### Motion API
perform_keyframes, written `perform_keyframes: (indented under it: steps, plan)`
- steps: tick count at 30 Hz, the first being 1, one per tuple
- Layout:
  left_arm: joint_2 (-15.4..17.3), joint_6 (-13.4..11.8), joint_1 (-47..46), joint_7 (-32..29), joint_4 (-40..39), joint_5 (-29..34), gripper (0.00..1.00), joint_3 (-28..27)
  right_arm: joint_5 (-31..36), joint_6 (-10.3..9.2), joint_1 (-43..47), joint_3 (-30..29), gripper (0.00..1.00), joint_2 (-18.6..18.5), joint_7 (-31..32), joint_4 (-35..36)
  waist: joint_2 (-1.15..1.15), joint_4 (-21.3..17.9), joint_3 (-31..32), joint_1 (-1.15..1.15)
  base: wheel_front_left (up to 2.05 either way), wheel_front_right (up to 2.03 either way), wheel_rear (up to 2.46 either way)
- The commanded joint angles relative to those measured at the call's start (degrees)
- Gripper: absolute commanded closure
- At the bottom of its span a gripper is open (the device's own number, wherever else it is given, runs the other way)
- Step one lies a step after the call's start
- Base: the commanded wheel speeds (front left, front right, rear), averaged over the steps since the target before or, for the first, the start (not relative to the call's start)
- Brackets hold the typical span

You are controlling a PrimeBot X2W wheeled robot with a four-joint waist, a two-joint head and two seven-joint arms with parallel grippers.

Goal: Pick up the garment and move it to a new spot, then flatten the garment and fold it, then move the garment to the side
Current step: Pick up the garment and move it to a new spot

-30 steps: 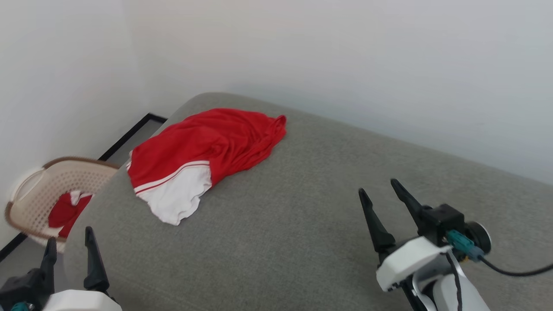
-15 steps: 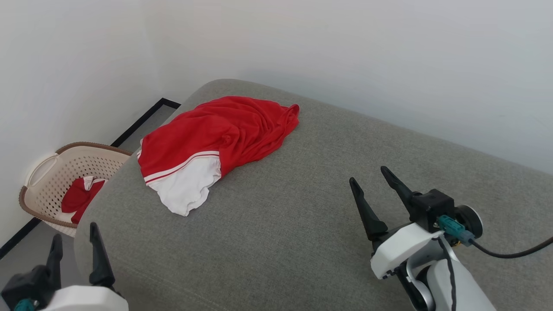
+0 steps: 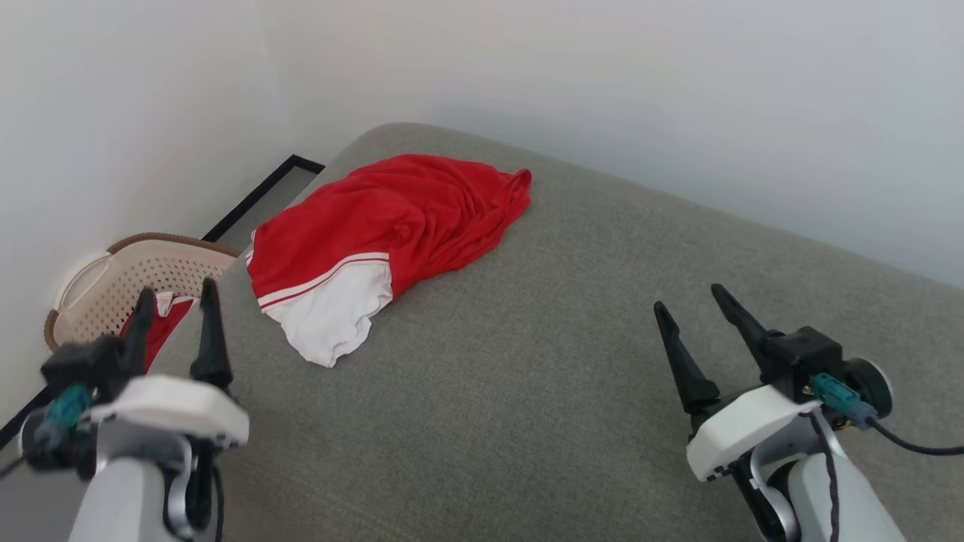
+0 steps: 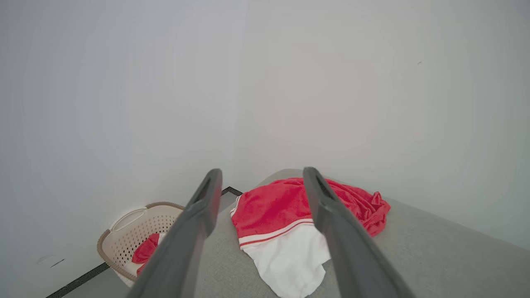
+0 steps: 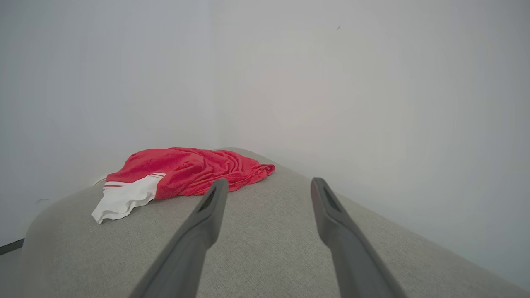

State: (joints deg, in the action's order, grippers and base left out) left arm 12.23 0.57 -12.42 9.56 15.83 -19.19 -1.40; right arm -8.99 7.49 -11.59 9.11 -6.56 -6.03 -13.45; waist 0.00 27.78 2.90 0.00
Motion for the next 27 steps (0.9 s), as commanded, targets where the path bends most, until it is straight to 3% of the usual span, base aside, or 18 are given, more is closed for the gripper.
perform_keyframes:
  steps: [1,15,27]
  plan:
    - [-0.04,0.33,-1.37,-0.05,0.66,0.23,0.0,0.25,0.2,0.0,0.57,-0.16,0.0,-0.17,0.31,0.54,0.0,0.09,-0.54,0.0,0.0,0.0,0.0]
    - [2.09,5.94,-26.0,2.89,21.95,-2.72,0.0,3.25,2.72,0.0,-4.31,-0.25,0.0,-4.22,7.57,12.24,0.0,-5.0,-14.78,0.0,0.0,0.0,0.0]
    - [3.53,6.88,-43.94,0.94,40.19,-9.54,0.0,7.69,3.01,0.0,-10.52,-0.66,0.0,-7.76,12.77,20.95,0.0,-9.32,-28.56,0.0,0.0,0.0,0.0]
